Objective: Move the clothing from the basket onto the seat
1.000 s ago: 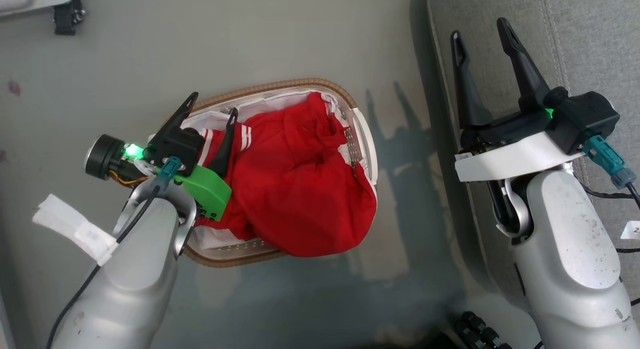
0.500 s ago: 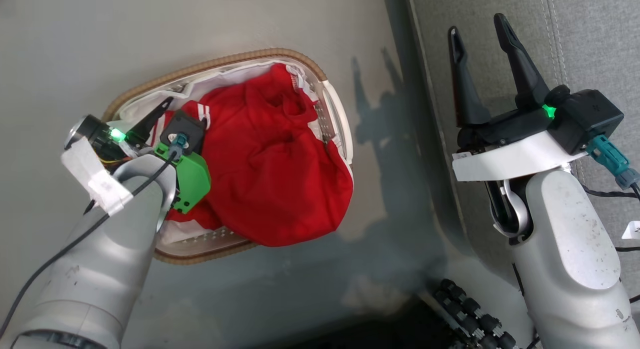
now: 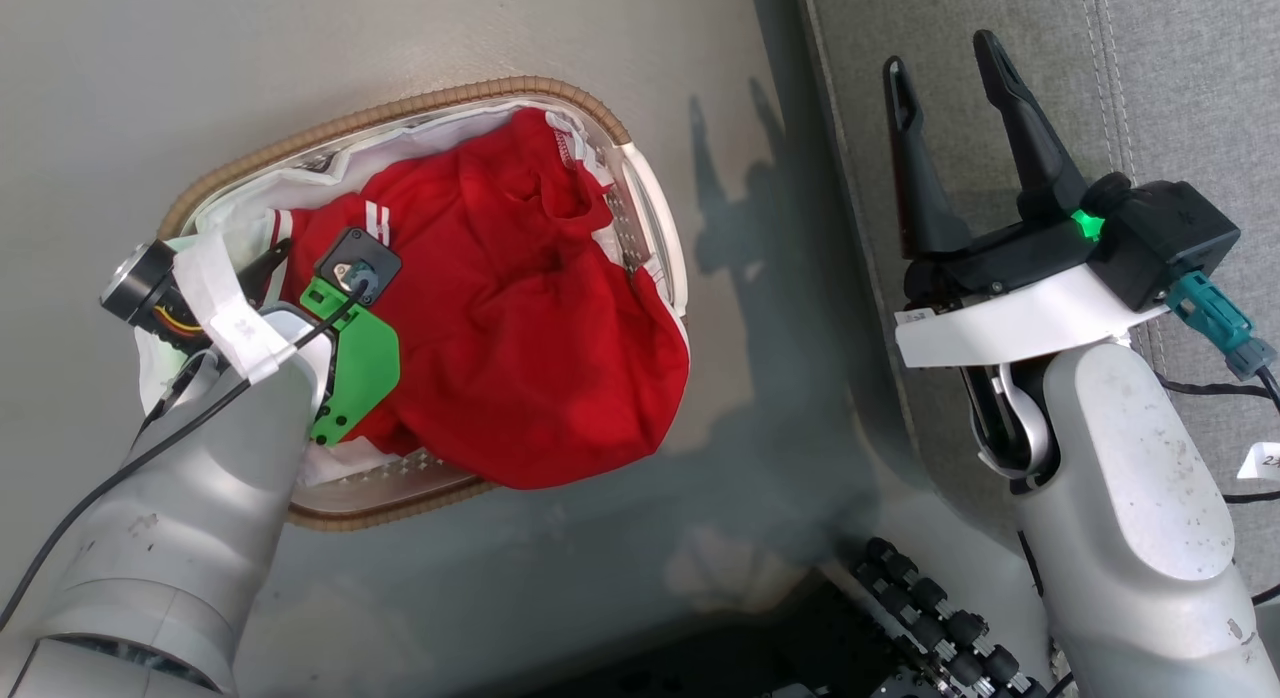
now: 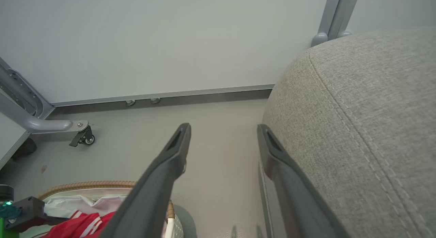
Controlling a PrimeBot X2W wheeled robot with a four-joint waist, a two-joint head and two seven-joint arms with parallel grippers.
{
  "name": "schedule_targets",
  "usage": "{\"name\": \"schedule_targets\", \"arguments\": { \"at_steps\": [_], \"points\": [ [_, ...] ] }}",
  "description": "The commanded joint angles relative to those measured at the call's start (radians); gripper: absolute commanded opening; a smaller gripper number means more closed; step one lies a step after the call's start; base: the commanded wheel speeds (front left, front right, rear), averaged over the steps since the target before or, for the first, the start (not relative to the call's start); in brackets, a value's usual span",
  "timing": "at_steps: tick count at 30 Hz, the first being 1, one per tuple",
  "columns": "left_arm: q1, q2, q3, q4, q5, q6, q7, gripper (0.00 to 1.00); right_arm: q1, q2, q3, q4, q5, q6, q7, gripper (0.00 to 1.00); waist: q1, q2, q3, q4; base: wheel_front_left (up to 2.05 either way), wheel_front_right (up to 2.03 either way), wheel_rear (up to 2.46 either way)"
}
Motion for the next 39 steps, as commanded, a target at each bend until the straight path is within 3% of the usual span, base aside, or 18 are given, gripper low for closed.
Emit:
{"name": "schedule_targets", "arguments": {
  "at_steps": [1, 4, 6, 17, 26, 39],
  "points": [
    [-0.005, 0.008, -0.003, 0.007, -0.008, -0.007, 0.014, 1.0, 0.004, -0.003, 0.002, 0.001, 0.005, 0.0, -0.002, 1.0, 0.0, -0.0001, 0.0, -0.001, 0.0, 0.0, 0.0],
    [0.012, 0.012, -0.002, 0.01, -0.018, -0.014, 0.057, 1.0, 0.001, -0.003, 0.003, 0.003, 0.008, 0.0, -0.002, 1.0, 0.0, -0.0001, -0.002, -0.001, 0.0, 0.0, 0.0],
    [0.024, 0.013, -0.001, 0.011, -0.026, -0.019, 0.072, 0.0, -0.002, -0.003, 0.003, 0.006, 0.01, 0.0, -0.002, 1.0, 0.0, -0.0001, -0.007, -0.002, 0.0, 0.0, 0.0],
    [0.088, -0.021, 0.019, 0.012, -0.087, -0.01, -0.023, 0.0, 0.022, -0.003, -0.022, 0.035, -0.022, 0.0, -0.002, 1.0, 0.0, -0.0001, -0.124, 0.03, 0.0, 0.0, 0.0],
    [0.169, -0.071, 0.05, 0.011, -0.155, -0.007, -0.164, 0.0, 0.073, -0.003, -0.047, 0.08, -0.056, 0.0, -0.002, 1.0, 0.0, -0.0001, -0.301, 0.091, 0.0, 0.0, 0.0],
    [0.281, -0.119, 0.081, -0.037, -0.251, -0.005, -0.253, 0.0, 0.207, -0.003, -0.06, 0.154, -0.089, 0.0, -0.002, 1.0, 0.0, -0.0001, -0.553, 0.166, 0.0, 0.0, 0.0]
  ]
}}
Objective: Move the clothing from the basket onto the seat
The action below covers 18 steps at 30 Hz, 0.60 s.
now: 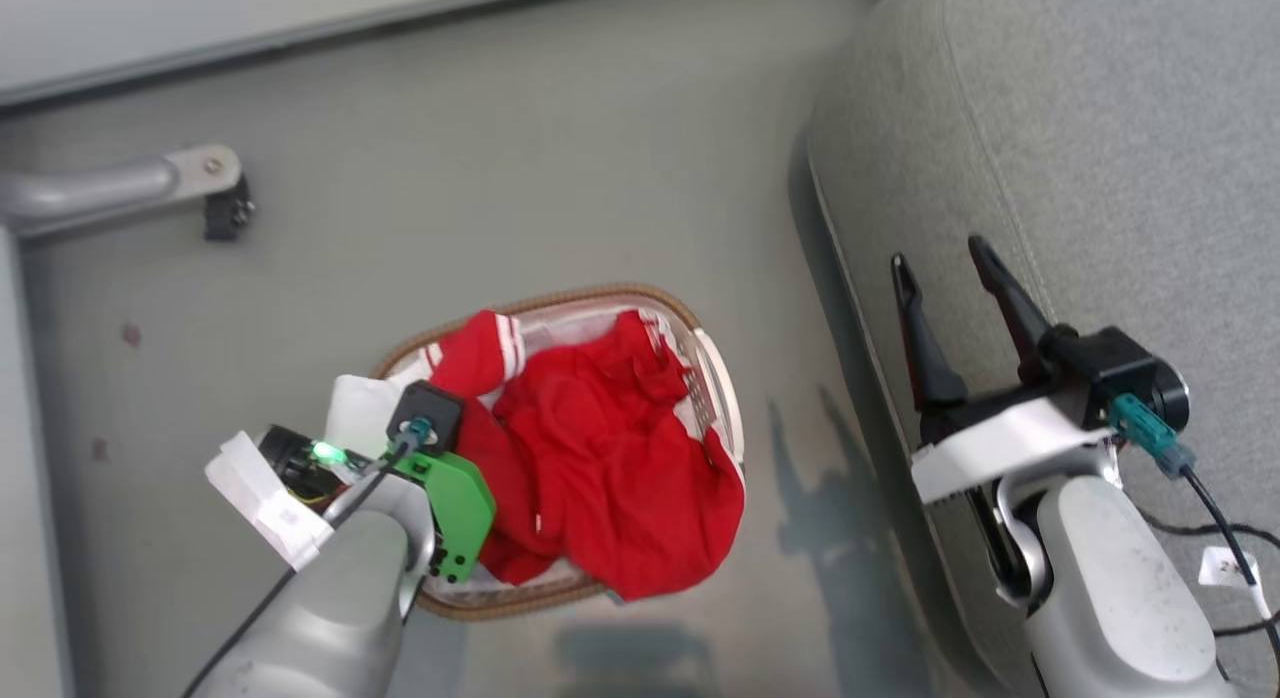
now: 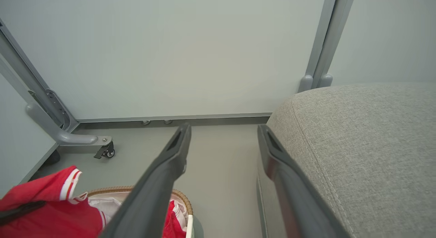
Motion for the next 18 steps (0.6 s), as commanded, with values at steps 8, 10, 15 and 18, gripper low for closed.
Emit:
{"name": "schedule_targets", "arguments": {
  "at_steps": [8, 10, 15, 18],
  "points": [
    [0.101, -0.007, 0.014, -0.172, -0.062, 0.011, -0.01, 0.0, 0.12, -0.004, -0.007, 0.039, 0.017, 0.0, -0.002, 1.0, 0.0, 0.0, -0.236, 0.089, 0.0, 0.0, 0.0],
    [0.121, -0.008, 0.012, -0.228, -0.079, 0.01, -0.01, 0.0, 0.145, -0.005, -0.011, 0.044, 0.017, 0.0, -0.002, 1.0, 0.0, 0.0, -0.265, 0.096, 0.0, 0.0, 0.0],
    [0.17, -0.007, 0.003, -0.359, -0.125, 0.021, -0.01, 0.0, 0.205, -0.005, -0.004, 0.058, 0.012, 0.0, -0.002, 1.0, 0.0, 0.0, -0.327, 0.103, 0.0, 0.0, 0.0],
    [0.191, -0.007, 0.002, -0.432, -0.152, 0.032, -0.01, 0.0, 0.232, -0.005, 0.003, 0.067, 0.009, 0.0, -0.002, 1.0, 0.0, 0.0, -0.354, 0.103, 0.0, 0.0, 0.0]
  ]
}}
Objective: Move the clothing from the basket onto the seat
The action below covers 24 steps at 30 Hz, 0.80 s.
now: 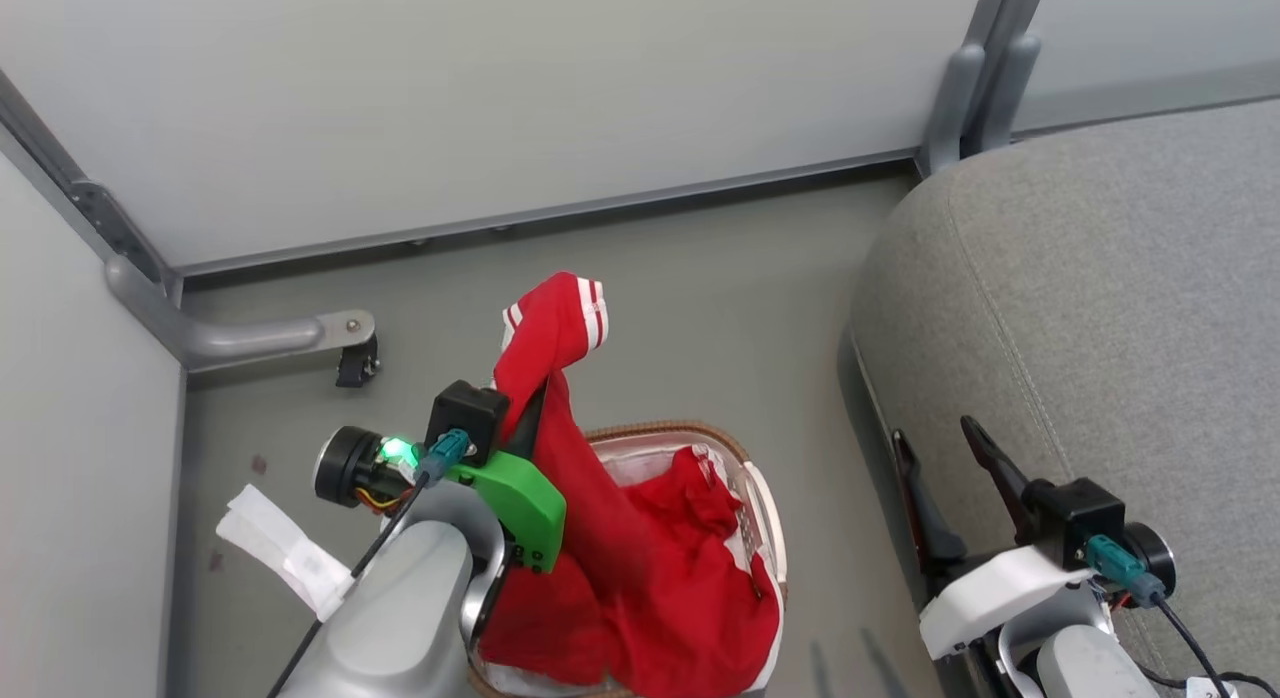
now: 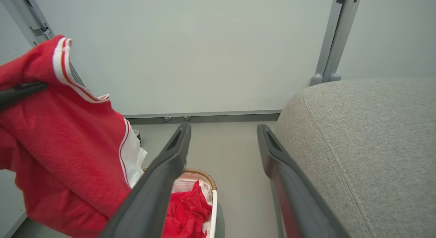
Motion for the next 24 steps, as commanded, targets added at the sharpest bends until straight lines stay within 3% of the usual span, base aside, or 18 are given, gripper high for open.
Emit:
{"name": "schedule_targets", "arguments": {
  "at_steps": [1, 13, 24],
  "points": [
    [0.022, 0.002, 0.001, -0.028, -0.013, 0.009, -0.006, 0.0, 0.021, -0.004, 0.003, 0.007, -0.006, 0.0, -0.002, 1.0, 0.0001, 0.0, -0.063, 0.022, 0.0, 0.0, 0.0],
    [-0.007, 0.002, -0.061, -0.227, -0.099, 0.037, -0.005, 0.0, 0.071, -0.004, 0.079, 0.04, -0.03, 0.0, -0.002, 1.0, 0.0001, 0.0, -0.107, 0.044, 0.0, 0.0, 0.0],
    [-0.035, 0.002, -0.177, -0.285, -0.182, 0.052, -0.005, 0.0, -0.094, -0.039, 0.345, 0.111, 0.007, 0.0, -0.002, 1.0, 0.0001, 0.0, -0.098, 0.093, 0.0, 0.0, 0.0]
  ]
}}
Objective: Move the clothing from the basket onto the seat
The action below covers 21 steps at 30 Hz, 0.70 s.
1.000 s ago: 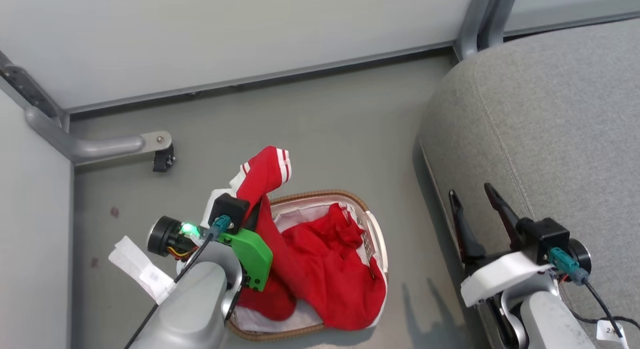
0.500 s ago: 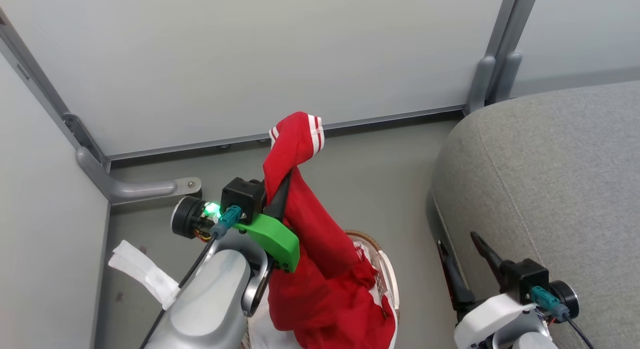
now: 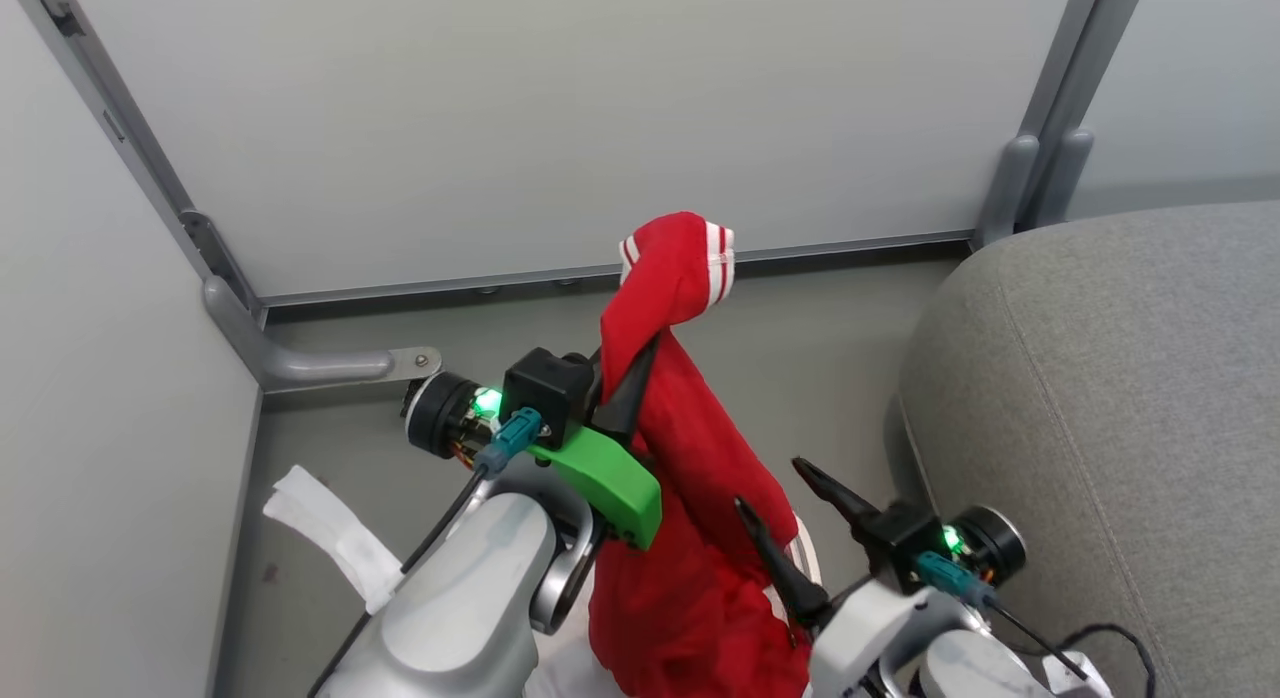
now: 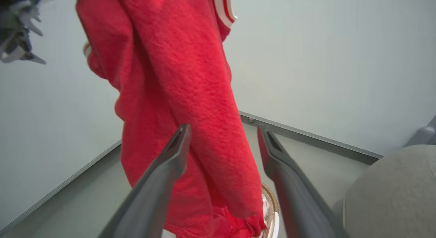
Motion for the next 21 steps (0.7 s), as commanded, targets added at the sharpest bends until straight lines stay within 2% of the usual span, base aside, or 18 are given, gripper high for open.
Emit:
{"name": "schedule_targets", "arguments": {
  "at_steps": [1, 8, 16, 17, 18, 19, 21],
  "points": [
    [-0.024, 0.003, -0.013, -0.01, -0.015, 0.006, -0.004, 0.0, -0.036, -0.005, 0.029, 0.015, 0.008, 0.0, -0.002, 1.0, 0.0001, 0.0, 0.006, 0.013, 0.0, 0.0, 0.0],
    [-0.05, 0.003, -0.101, -0.033, -0.063, 0.02, -0.002, 0.0, -0.209, 0.009, 0.166, 0.124, -0.005, 0.0, -0.002, 1.0, 0.0001, 0.0, 0.013, 0.05, 0.0, 0.0, 0.0],
    [-0.076, 0.002, -0.181, -0.05, -0.105, 0.042, -0.002, 0.0, -0.269, 0.027, 0.175, 0.235, -0.043, 0.0, -0.002, 1.0, 0.0001, 0.0, 0.016, 0.082, 0.0, 0.0, 0.0],
    [-0.08, 0.003, -0.189, -0.053, -0.113, 0.045, -0.002, 0.0, -0.267, 0.028, 0.176, 0.25, -0.044, 0.0, -0.002, 0.87, 0.0001, 0.0, 0.017, 0.086, 0.0, 0.0, 0.0],
    [-0.084, 0.003, -0.197, -0.056, -0.118, 0.046, -0.002, 0.0, -0.266, 0.029, 0.175, 0.262, -0.041, 0.0, -0.002, 0.64, 0.0001, 0.0, 0.018, 0.09, 0.0, 0.0, 0.0],
    [-0.089, 0.003, -0.209, -0.061, -0.134, 0.051, -0.003, 0.0, -0.256, 0.031, 0.181, 0.282, -0.017, 0.0, -0.002, 0.0, 0.0001, 0.0, 0.021, 0.096, 0.0, 0.0, 0.0],
    [-0.093, 0.003, -0.218, -0.062, -0.145, 0.055, -0.003, 0.0, -0.242, 0.031, 0.196, 0.302, 0.011, 0.0, -0.002, 0.0, 0.0001, 0.0, 0.021, 0.102, 0.0, 0.0, 0.0]
  ]
}}
